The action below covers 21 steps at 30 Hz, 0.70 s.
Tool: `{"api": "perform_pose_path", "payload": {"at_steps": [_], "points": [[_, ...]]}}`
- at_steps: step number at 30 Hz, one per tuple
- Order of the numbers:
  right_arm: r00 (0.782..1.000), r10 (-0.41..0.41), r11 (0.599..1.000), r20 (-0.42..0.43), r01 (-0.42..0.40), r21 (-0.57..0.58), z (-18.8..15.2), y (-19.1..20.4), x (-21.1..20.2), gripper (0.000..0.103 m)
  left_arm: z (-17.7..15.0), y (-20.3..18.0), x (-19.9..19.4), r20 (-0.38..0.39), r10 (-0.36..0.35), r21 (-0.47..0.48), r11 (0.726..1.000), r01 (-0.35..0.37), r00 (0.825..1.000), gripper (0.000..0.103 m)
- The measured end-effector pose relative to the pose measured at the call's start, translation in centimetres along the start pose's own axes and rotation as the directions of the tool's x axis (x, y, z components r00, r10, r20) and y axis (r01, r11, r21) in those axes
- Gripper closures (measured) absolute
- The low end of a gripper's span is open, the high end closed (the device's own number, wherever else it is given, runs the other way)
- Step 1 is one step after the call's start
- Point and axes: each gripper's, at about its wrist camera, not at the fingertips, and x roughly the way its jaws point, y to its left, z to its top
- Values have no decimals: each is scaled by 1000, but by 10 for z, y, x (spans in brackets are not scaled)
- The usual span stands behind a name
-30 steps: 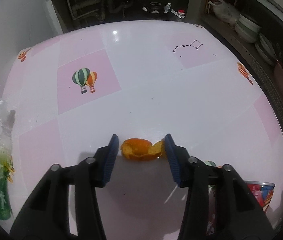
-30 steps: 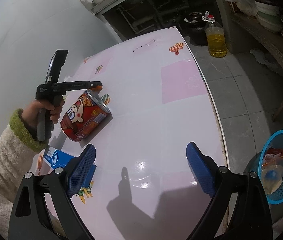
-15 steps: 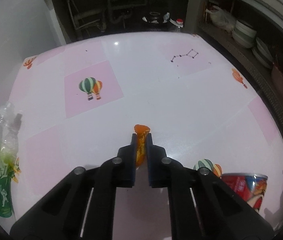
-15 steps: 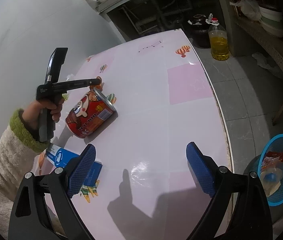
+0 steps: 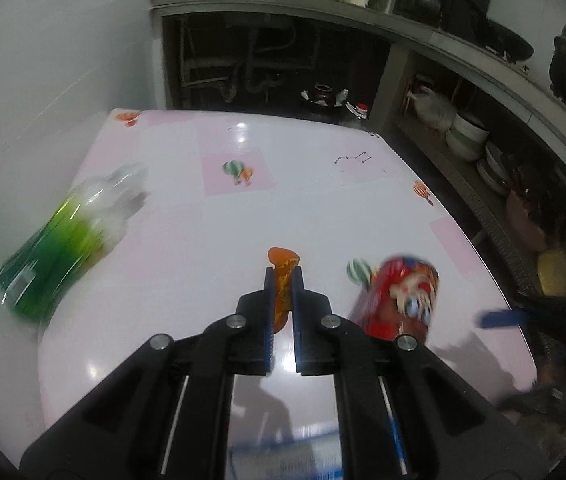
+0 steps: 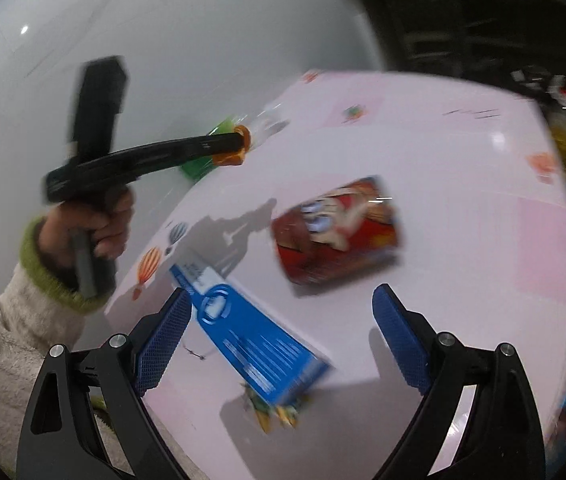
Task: Collect trash
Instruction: 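Grasp the blue toothpaste box with the right tool while the left tool holds the orange wrapper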
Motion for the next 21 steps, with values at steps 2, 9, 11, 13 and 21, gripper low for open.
{"api": "perform_pose_path", "payload": {"at_steps": [2, 9, 11, 13, 21], "points": [[998, 4, 1000, -57, -5, -17, 6, 3, 23, 14, -19, 6, -16, 8, 14, -25, 1000, -13, 1000, 97], [973, 52, 995, -226, -70, -70, -17, 27, 45, 14, -75, 37, -49, -10, 101, -122, 987, -101, 995, 97], [961, 67, 990, -270, -98, -106, -29, 40, 42, 14, -89, 45, -49, -31, 106, -148, 983, -109, 994, 97], [948, 83, 983, -307, -128, -131, -36, 50, 39, 14, -97, 52, -48, -45, 98, -165, 981, -104, 994, 97], [966, -112, 961, -232, 46, -272, -13, 87, 58, 14, -116, 64, -52, -43, 89, -215, 972, -96, 995, 97]]}}
